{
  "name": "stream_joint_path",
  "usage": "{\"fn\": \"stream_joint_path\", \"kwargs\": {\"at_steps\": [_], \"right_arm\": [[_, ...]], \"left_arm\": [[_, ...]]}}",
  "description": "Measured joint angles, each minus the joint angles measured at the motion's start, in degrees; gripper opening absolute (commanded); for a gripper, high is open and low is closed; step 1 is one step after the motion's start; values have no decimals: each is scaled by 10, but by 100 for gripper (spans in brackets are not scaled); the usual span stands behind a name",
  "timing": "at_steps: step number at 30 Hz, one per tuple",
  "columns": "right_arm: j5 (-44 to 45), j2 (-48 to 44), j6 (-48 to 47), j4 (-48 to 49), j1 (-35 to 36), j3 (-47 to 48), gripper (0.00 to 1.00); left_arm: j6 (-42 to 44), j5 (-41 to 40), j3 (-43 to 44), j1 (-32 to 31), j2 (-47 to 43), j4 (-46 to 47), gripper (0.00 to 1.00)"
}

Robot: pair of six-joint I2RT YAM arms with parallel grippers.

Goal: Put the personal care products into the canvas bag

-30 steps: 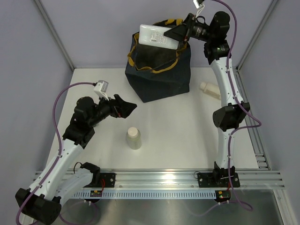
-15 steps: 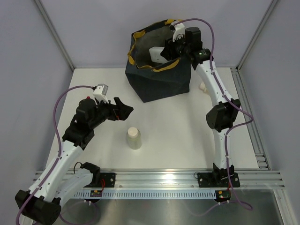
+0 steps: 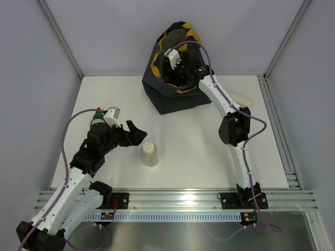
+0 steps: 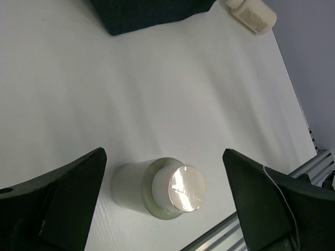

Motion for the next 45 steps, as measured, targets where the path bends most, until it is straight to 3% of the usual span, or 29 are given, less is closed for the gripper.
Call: {"fn": "stream_joint_path", "kwargs": {"at_steps": [2,6,12,17,24,30,40,41,42,45], "right_arm": [[6,4,-5,2,-1,-3,84],[2,-1,4,6,-5,8,99],[-52,-49,49,-5,-20,23,100],[-161,-162,96,-11,-47,20,99],[-316,-437,139,50,-107,-218,99],[-393,-539,136,65,-124,-420,99],[-436,-561,107,72,-142,-620,100],[-443,-568,94,72,-142,-633,99],[-450,-576,78,71,-142,-645,99],[-464,-599,35,69,-142,-676,98]], "left_arm": [[-13,-9,-19,-14,-10,-4,99],[-33,-29,-43,-63,-16,-5,99],[-34,-93,-52,-150,-26,-7,99],[-19,-178,-54,-222,-33,-10,99],[-43,-343,-54,-347,64,-12,99],[-66,-447,-56,-404,163,-12,98],[-86,-557,-92,-408,203,78,69],[-77,-563,-97,-408,207,97,62],[-66,-565,-101,-408,212,118,48],[-40,-564,-104,-405,233,166,19]]}}
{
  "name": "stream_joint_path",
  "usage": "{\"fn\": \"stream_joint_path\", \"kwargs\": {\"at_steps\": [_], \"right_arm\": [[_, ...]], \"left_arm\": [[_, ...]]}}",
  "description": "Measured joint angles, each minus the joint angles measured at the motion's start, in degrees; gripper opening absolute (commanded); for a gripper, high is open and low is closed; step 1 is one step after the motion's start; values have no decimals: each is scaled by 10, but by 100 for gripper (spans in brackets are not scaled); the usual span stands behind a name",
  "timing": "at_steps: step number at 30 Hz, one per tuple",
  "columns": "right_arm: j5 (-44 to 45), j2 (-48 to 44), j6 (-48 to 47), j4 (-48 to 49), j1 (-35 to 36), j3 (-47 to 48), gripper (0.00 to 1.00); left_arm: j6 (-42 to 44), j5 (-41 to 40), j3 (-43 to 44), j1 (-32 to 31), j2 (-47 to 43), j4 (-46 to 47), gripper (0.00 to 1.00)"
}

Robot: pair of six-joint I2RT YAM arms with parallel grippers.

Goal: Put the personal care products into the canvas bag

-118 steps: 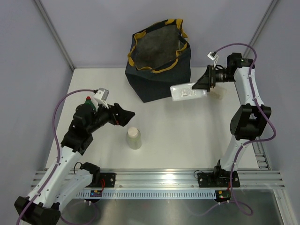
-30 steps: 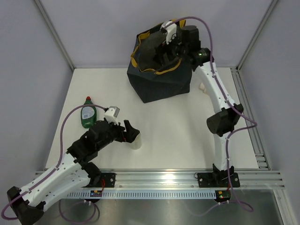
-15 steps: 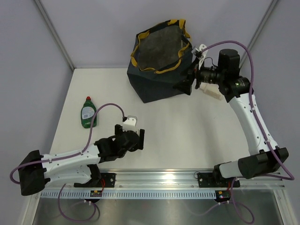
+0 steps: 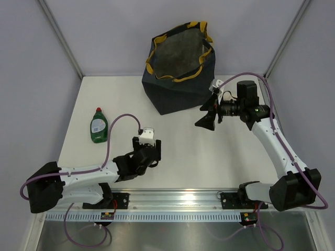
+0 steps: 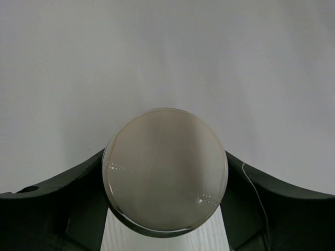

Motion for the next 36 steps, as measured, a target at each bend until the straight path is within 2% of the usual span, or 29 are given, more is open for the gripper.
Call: {"fn": "stream_joint_path", "kwargs": {"at_steps": [3,6,9,14,18,25,36], "right_arm": [[4,-14,-23,2,2,-33,95],[40,-15,-31,10,19,-58,95],[109,-16,-20,46,67,-93,97],[251,-11,63,132,170,-147,99],[346,12,138,183,233,-147,100],[434,53,186,205,318,-114,99],[470,111,202,195,344,-73,99]], "left_arm": [[14,15,0,8,7,22,0],[17,60,1,38,-3,28,0],[-2,150,6,105,-22,19,0],[-59,292,40,216,-27,9,0],[-117,408,79,269,-13,18,0],[-216,545,87,315,34,68,0],[-298,622,96,329,60,112,0]]}}
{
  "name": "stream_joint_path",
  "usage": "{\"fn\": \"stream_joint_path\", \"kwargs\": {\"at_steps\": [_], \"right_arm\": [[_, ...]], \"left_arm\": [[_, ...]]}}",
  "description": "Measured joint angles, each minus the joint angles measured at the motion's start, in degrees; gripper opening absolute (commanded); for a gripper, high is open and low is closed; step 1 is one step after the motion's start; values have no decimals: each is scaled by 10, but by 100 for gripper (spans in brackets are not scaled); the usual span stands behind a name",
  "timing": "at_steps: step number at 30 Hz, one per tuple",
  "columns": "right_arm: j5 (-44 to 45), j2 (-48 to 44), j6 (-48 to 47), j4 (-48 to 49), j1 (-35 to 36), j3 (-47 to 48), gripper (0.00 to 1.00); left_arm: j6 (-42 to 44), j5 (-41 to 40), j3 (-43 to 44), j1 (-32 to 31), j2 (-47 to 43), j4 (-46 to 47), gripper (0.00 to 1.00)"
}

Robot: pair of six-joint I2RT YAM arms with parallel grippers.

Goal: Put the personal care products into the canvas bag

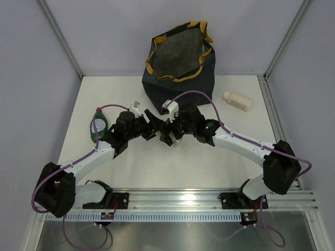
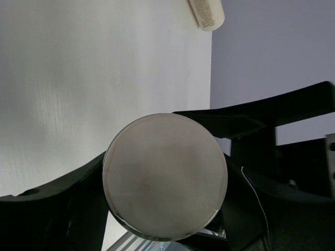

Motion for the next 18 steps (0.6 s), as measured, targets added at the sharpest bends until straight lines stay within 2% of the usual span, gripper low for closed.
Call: {"fn": "stream_joint_path", "kwargs": {"at_steps": [3,6,7,10,11,12,13,14,15,16,18], "right_arm": [[-1,11,-1,-1,3,0,98],[-3,16,-8,-2,3,0,86],[-3,17,-11,-3,3,0,69],[-10,17,-36,-9,3,2,41],[-14,16,-43,-10,2,2,30],[-17,16,-49,-12,2,3,24],[-18,16,-52,-14,2,6,19],[-19,15,-59,-20,2,9,8],[-21,14,-66,-26,1,12,3],[-22,14,-72,-33,1,16,0],[-26,13,-84,-44,0,22,0]], "left_arm": [[-14,10,4,1,0,19,0],[-27,17,5,3,0,35,0],[-32,19,5,3,0,39,0],[-37,23,5,7,0,42,0],[-39,26,5,8,0,41,4],[-41,27,5,8,0,43,11],[-43,28,5,9,0,44,22],[-46,31,5,9,0,46,35],[-47,33,5,10,0,48,48],[-49,37,5,11,0,50,68],[-51,45,5,13,0,53,81]]}}
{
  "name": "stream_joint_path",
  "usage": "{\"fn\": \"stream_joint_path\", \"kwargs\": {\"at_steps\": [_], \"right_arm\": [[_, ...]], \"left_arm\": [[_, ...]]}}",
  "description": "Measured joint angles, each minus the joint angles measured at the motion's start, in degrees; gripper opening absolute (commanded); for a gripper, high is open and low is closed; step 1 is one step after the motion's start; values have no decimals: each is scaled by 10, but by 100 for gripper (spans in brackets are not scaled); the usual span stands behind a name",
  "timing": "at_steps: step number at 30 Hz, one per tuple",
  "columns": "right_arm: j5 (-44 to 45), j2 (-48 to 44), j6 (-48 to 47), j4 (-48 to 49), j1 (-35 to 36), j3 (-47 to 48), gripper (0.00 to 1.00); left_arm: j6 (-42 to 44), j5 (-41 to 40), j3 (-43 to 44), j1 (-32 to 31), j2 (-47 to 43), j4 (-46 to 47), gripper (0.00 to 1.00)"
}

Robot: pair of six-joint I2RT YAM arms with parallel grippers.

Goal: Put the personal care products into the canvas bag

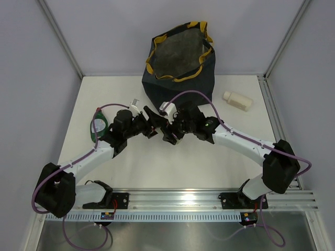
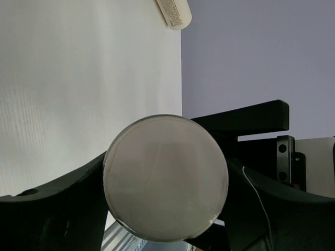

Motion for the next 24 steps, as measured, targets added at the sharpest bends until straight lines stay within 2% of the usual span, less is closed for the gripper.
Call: {"fn": "stream_joint_path", "kwargs": {"at_steps": [1,3,10,17,20,24], "right_arm": [[-5,0,-8,-9,-1,5,0],[-27,0,-29,-33,-4,13,0],[-121,-1,-74,-99,-37,55,0],[-148,-5,-103,-180,-79,101,0],[-153,-5,-109,-218,-93,147,0],[-155,0,-112,-259,-119,256,0]], "left_arm": [[0,4,0,0,-1,0,91],[-3,9,2,1,-5,4,99],[65,0,45,10,-55,-77,99],[179,-74,108,39,-128,-191,99],[230,-123,125,47,-164,-244,99],[298,-190,142,51,-217,-284,99]]}}
